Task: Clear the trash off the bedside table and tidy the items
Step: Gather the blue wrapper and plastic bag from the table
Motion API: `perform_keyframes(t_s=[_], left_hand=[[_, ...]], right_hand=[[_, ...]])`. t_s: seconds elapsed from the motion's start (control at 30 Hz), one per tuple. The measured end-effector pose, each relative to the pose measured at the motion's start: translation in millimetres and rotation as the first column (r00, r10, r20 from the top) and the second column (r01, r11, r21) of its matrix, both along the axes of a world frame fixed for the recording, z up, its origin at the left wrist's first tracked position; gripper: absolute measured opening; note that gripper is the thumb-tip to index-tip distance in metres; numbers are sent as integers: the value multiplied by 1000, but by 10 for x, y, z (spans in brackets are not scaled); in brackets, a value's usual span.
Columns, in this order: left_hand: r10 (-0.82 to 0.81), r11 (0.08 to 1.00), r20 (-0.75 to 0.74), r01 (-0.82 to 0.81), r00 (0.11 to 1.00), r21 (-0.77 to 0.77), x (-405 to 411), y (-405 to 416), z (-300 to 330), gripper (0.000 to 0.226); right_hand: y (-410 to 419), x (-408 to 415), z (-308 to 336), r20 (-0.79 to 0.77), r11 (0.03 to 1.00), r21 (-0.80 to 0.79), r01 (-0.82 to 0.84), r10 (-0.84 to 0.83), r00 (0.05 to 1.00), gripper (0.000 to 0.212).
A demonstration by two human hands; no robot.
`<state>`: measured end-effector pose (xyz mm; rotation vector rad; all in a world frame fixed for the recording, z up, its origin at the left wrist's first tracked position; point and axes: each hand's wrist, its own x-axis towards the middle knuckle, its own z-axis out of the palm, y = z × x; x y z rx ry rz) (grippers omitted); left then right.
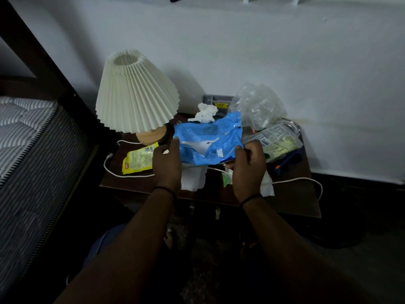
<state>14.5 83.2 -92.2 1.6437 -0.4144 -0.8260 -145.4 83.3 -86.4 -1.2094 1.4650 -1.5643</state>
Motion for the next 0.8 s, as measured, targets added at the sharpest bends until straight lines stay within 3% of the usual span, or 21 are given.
perform_keyframes(t_s=[0.1,0.2,0.3,0.4,0.53,0.7,0.8], left_hand=[[-78,997,29,77,997,18,-12,-12,-11,40],[-118,992,-17,118,993,34,-19,-1,7,21],[-138,990,20,138,990,-31,-58,25,19,27],[-194,977,29,196,980,-81,-145,29,39,35],[-313,940,-84,296,946,-171,-243,65,129,29],[-452,889,-330,387,829,-245,-189,106,236,59],[-498,866,-429,453,754,-210,-149,98,227,55]], right_hand=[[4,-1,39,-21,999,-29,44,-44,999,17],[6,-26,91,-114,987,-153,51,-69,991,11],[24,-23,90,-245,955,-290,-58,-16,970,10],[63,32,42,-403,932,-292,-213,82,912,7],[90,114,-45,-506,878,-241,-413,250,826,12],[80,173,-55,-549,828,-163,-536,376,747,12],[100,178,-44,-488,818,-161,-552,421,765,20]])
